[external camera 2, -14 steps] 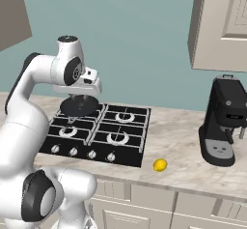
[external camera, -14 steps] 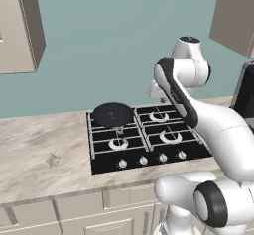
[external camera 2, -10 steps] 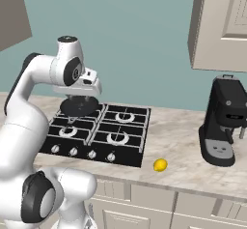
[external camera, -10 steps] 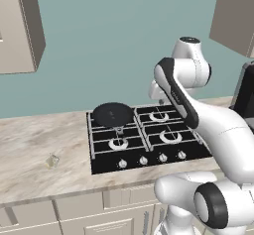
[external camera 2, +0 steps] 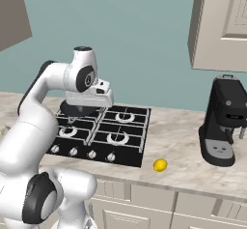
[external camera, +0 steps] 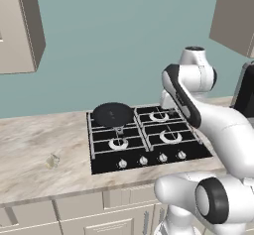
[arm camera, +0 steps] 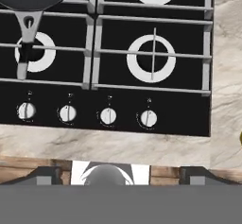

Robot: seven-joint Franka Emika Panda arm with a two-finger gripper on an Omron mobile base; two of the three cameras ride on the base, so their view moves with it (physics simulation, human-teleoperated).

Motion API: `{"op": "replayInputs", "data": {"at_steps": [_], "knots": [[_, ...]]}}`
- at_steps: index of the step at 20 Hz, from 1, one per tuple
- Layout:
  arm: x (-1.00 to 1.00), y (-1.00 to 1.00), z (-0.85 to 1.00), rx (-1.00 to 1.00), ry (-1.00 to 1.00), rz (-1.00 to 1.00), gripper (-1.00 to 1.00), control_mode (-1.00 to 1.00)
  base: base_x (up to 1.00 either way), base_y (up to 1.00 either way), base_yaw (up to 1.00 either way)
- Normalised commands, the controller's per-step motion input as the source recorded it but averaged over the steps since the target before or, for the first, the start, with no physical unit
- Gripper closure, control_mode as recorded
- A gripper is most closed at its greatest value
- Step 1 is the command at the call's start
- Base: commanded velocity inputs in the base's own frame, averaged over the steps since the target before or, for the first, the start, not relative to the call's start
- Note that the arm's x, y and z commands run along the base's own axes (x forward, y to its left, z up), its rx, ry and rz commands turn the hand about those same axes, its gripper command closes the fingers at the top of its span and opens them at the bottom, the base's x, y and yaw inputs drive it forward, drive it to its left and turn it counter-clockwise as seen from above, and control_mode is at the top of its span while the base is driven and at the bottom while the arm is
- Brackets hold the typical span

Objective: Put the lemon and garlic in the pan. Then turn on the rear left burner and set the heat to medium.

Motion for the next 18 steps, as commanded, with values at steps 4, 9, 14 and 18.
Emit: {"op": "replayInputs", "data": {"at_steps": [4,9,14,18], "knots": [[-0.01,-0.88,0.00,-0.08,0.24,-0.05,-1.00,-1.00,0.00,0.00,0.00],[-0.19,-0.77,0.00,-0.02,0.16,-0.01,-1.00,-1.00,0.00,0.00,0.00],[-0.15,-0.48,-0.02,0.00,0.06,0.00,-1.00,-1.00,0.00,0.00,0.00],[0.00,-0.59,-0.08,0.00,0.03,-0.02,-1.00,-1.00,0.00,0.00,0.00]]}}
